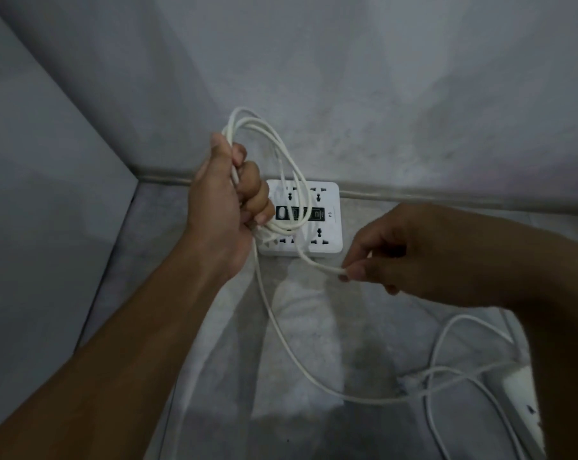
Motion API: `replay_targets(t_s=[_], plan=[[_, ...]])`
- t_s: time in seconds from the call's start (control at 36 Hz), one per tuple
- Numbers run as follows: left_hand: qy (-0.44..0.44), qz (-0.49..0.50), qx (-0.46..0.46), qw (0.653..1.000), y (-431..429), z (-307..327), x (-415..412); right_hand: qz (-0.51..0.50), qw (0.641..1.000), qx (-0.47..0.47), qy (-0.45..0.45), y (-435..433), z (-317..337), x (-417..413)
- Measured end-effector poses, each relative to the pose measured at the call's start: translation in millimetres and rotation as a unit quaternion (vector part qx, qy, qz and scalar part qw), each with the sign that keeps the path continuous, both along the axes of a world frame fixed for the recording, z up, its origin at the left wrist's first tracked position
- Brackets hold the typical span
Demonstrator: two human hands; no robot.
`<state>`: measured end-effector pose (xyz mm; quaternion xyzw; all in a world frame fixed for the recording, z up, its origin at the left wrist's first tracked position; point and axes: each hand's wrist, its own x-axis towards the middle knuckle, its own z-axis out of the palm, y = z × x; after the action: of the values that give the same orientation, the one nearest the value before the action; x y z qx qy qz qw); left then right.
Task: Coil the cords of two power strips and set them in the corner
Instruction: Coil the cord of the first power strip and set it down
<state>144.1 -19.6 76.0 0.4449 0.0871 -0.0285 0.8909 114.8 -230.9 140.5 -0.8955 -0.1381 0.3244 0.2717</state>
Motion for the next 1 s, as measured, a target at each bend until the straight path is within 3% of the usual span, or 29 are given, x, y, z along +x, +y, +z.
replay_targets(t_s=[0.22, 0.31, 0.42, 0.53, 0.78, 1.0], plan=[[0.003, -0.014, 0.084, 0.996, -12, -2, -6, -0.009, 0.992, 0.03, -0.125, 2, 15, 2], [-0.003, -0.026, 0.159, 0.987, -17, -5, -9, -0.017, 0.976, 0.069, -0.206, 5, 23, 4], [-0.005, -0.061, 0.245, 0.968, -27, -2, -18, 0.006, 0.961, 0.123, -0.246, 11, 30, 8], [-0.003, -0.095, 0.29, 0.952, -40, 0, -29, -0.033, 0.937, 0.1, -0.333, 12, 27, 18], [0.072, -0.195, 0.063, 0.976, -43, 4, -32, -0.144, 0.894, 0.115, -0.408, 0, -41, 36], [0.078, -0.268, -0.069, 0.958, -23, 4, -25, -0.207, 0.922, 0.178, -0.274, -1, -82, 34]])
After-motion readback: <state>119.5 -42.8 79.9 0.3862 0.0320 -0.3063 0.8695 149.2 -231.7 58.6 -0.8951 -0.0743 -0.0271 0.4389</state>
